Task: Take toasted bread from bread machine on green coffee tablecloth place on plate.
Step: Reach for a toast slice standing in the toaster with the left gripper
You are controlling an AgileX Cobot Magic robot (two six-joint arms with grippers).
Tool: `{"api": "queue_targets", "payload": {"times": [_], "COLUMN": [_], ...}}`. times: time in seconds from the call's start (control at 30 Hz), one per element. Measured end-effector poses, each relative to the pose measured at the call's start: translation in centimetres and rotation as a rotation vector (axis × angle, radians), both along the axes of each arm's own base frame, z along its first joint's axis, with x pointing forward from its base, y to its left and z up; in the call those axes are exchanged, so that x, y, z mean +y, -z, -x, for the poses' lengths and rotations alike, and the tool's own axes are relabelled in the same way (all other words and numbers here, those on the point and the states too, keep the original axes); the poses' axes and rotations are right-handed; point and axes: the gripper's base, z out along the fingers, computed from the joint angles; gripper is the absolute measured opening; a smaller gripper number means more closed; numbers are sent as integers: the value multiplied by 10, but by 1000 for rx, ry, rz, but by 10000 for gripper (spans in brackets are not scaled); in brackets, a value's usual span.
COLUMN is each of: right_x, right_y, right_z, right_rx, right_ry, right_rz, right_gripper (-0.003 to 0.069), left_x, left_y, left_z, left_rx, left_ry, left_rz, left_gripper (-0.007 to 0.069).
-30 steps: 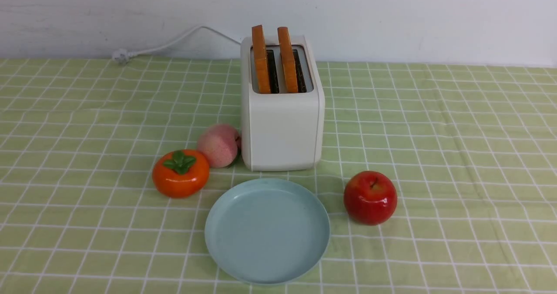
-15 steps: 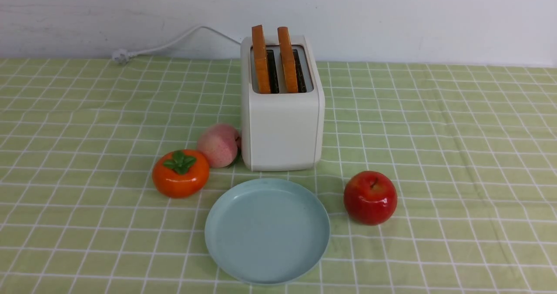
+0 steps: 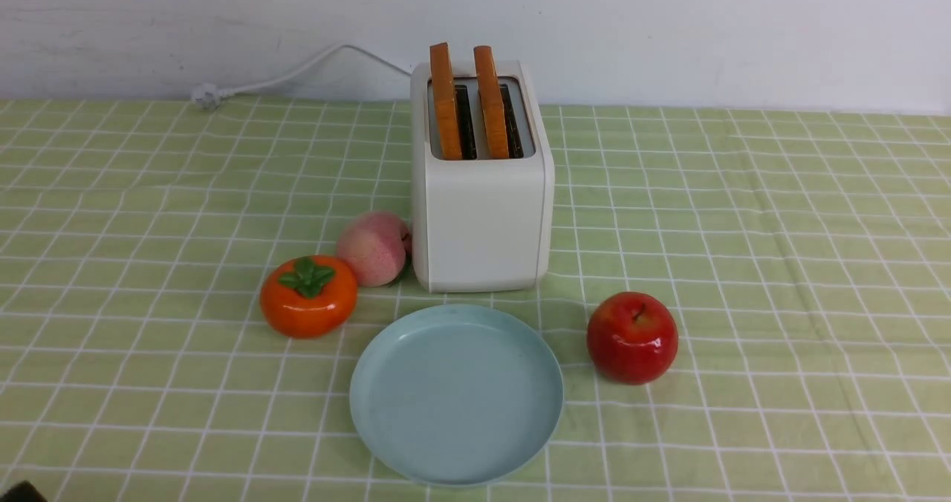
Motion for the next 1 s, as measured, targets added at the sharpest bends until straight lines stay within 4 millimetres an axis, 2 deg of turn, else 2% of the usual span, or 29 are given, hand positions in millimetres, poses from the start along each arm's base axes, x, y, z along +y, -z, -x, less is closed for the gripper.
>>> {"api": "queue_targets", "payload": {"times": [0.1,0.17,0.33,0.4,0.57,0.67,0.83,0.87,0.93,0.97,1.0], "right_x": [0,0,0,2,4,4,4,4,4,4,4], "right_y": [0,0,-2,-5,-21,-26,-39,-39,-57,-68,-70], "right_z": [0,0,-1,-3,-4,-5,-3,-3,-3,-3,-3], "right_rx": [0,0,-32,-88,-257,-309,-410,-410,-399,-388,-386], "right_ry": [0,0,-3,-4,-2,-3,-3,-3,-1,-1,-1], "right_rz": [0,1,1,-72,-272,-324,-489,-495,-503,-487,-480], "right_gripper": [240,240,240,240,240,240,240,240,218,202,198], "left_x": [1,3,5,6,5,2,-4,-4,-6,-6,-6], "left_y": [-6,-13,-16,-17,-21,-36,-85,-89,-111,-117,-119], "left_z": [0,0,0,0,1,4,10,9,-1,-5,-6], "left_rx": [-61,-126,-150,-161,-151,-156,-184,-182,-152,-142,-139], "left_ry": [-14,-33,-46,-53,-43,-4,57,59,65,66,66], "left_rz": [107,248,448,537,610,559,245,223,74,34,24], "left_gripper": [238,238,238,238,228,182,0,-11,-13,-13,-13]}}
